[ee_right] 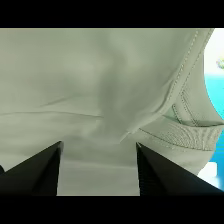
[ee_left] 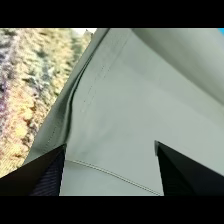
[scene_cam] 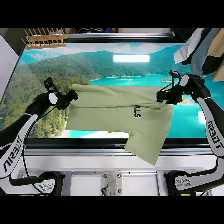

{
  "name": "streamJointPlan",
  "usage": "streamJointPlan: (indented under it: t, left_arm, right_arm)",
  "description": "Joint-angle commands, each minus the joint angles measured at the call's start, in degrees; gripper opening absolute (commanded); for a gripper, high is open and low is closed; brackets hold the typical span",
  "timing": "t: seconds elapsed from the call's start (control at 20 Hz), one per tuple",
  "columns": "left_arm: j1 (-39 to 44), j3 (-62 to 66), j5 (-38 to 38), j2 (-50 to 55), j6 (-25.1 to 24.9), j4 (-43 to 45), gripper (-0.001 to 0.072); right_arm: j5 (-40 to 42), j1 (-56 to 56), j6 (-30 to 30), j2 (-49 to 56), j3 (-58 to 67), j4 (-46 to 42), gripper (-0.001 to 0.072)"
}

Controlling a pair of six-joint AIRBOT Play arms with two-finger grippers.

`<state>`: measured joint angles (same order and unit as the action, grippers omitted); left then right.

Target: Fold the clothes and pants, and hang the long-sleeved shirts on hangers.

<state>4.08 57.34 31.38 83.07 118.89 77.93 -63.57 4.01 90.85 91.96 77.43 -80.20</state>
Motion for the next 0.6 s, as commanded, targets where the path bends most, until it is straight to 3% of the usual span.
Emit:
streamJointPlan:
  t: [0.0, 0.15, 0.25, 0.55]
  left_arm:
    - [-2.49, -0.13, 5.03, -7.15, -1.03, 0.87, 0.0585]
    - [-6.34, -6.05, 18.23, -15.85, -1.46, 8.20, 0.0585]
    - [-9.40, -14.71, 20.90, -21.11, -1.38, 5.73, 0.0585]
    - [-16.24, -37.51, 9.79, -30.82, -0.02, -13.88, 0.0585]
  right_arm:
    - [-0.55, 1.99, -0.63, -6.21, 0.55, 0.63, 0.0465]
    - [-4.02, 5.73, -1.57, -17.18, -0.37, 0.68, 0.0466]
    - [-4.07, 6.67, -1.99, -23.63, -2.80, 0.70, 0.0466]
    - [-3.85, 6.54, -1.97, -31.78, -8.52, 2.97, 0.0466]
